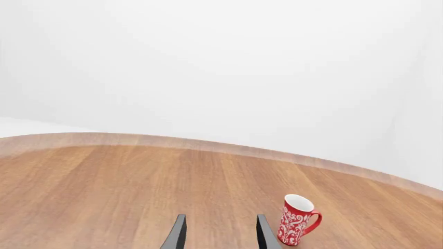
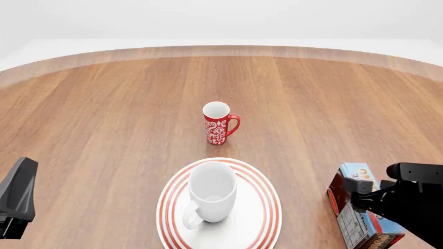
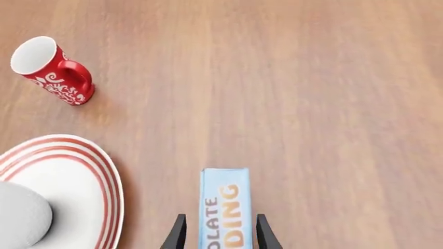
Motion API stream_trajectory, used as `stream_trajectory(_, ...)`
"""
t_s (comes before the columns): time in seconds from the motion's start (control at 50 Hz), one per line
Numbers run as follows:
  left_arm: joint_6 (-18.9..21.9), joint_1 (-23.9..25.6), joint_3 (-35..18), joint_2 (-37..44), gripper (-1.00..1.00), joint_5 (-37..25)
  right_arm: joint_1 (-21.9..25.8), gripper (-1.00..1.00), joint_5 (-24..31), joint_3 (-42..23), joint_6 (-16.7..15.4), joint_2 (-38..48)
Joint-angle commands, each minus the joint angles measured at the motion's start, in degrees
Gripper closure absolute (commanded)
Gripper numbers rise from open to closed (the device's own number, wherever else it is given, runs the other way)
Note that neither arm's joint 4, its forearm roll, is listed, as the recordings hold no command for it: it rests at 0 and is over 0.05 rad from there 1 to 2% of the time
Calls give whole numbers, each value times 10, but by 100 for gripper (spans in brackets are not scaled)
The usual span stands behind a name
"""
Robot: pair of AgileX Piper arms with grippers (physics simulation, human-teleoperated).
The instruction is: Pick up the white mug and put it on the plate, and put the chocolate pudding to the right of the plate.
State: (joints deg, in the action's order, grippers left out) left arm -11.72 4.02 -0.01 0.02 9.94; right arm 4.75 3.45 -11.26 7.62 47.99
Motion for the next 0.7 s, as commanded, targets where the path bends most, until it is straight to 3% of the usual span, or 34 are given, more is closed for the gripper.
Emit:
stream_trajectory(0.02,1,1,0,0,-100,0,-2,-100,42,-25,0,-37)
stream_trajectory(0.34,0,1,0,0,-100,0,-5,-100,111,-86,-2,-92)
stream_trajectory(0.42,-1,1,0,0,-100,0,-12,-100,141,-116,-25,-130)
stream_trajectory(0.7,0,1,0,0,-100,0,-33,-100,196,-193,-61,-207)
